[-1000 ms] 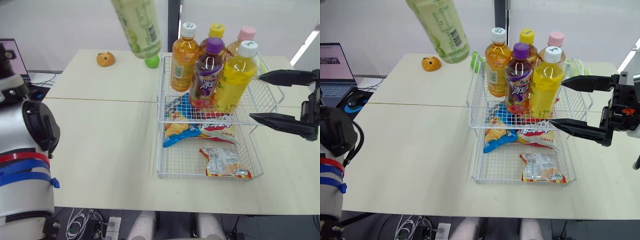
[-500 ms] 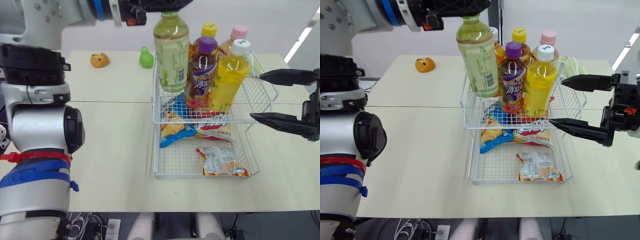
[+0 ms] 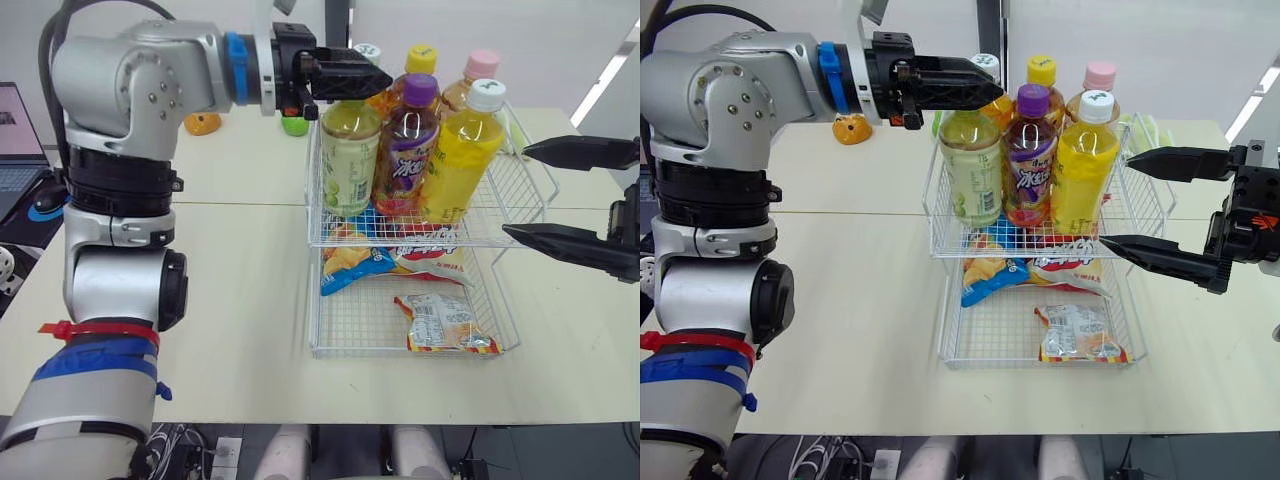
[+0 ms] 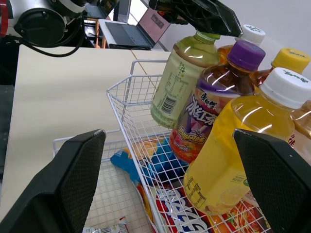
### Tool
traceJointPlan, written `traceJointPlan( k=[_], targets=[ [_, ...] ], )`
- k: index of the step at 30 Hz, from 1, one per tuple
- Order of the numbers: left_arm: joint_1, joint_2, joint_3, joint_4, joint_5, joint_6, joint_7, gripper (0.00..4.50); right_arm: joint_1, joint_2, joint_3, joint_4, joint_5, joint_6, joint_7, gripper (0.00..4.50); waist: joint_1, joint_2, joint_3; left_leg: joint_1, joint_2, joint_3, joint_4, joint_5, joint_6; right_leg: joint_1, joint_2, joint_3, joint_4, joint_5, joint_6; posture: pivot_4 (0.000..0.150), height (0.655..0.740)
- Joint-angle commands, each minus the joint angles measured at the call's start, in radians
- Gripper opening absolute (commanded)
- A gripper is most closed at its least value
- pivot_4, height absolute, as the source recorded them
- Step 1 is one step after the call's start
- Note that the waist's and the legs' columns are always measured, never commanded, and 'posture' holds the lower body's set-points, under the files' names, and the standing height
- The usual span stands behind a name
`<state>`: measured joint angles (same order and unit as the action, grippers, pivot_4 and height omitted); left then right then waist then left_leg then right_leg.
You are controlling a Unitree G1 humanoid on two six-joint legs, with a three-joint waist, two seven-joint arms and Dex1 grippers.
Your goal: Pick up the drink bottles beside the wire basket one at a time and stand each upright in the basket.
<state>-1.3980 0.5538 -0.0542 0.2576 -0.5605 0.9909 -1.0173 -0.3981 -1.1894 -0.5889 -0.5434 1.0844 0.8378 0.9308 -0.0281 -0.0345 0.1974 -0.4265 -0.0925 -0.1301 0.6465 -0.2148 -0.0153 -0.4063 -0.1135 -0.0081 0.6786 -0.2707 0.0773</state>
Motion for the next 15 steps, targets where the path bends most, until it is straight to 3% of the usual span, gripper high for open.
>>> traceJointPlan(
  k=[1,10,15],
  targets=[
    [-0.011,-0.001,0.01,-0.043,0.005,-0.038,-0.009,1.33,-0.001,-0.023,-0.049,0.006,-0.003,-0.006,-0.007,4.5,0.0,0.0,0.0,0.0,0.0,0.0,0.0,0.0,0.0,0.0,0.0,0.0,0.0,0.0,0.0,0.15,0.74],
    [-0.014,-0.014,0.029,0.003,0.002,-0.038,-0.029,1.33,0.001,-0.036,-0.073,0.031,-0.015,-0.009,0.0,4.5,0.0,0.0,0.0,0.0,0.0,0.0,0.0,0.0,0.0,0.0,0.0,0.0,0.0,0.0,0.0,0.15,0.74],
    [-0.018,-0.011,0.055,0.005,-0.039,-0.01,-0.053,2.94,0.006,-0.042,-0.085,0.041,-0.024,-0.01,0.012,4.5,-0.001,0.0,0.0,0.0,0.0,0.0,0.0,0.0,0.0,0.0,0.0,0.0,0.0,0.0,0.0,0.15,0.74]
  ],
)
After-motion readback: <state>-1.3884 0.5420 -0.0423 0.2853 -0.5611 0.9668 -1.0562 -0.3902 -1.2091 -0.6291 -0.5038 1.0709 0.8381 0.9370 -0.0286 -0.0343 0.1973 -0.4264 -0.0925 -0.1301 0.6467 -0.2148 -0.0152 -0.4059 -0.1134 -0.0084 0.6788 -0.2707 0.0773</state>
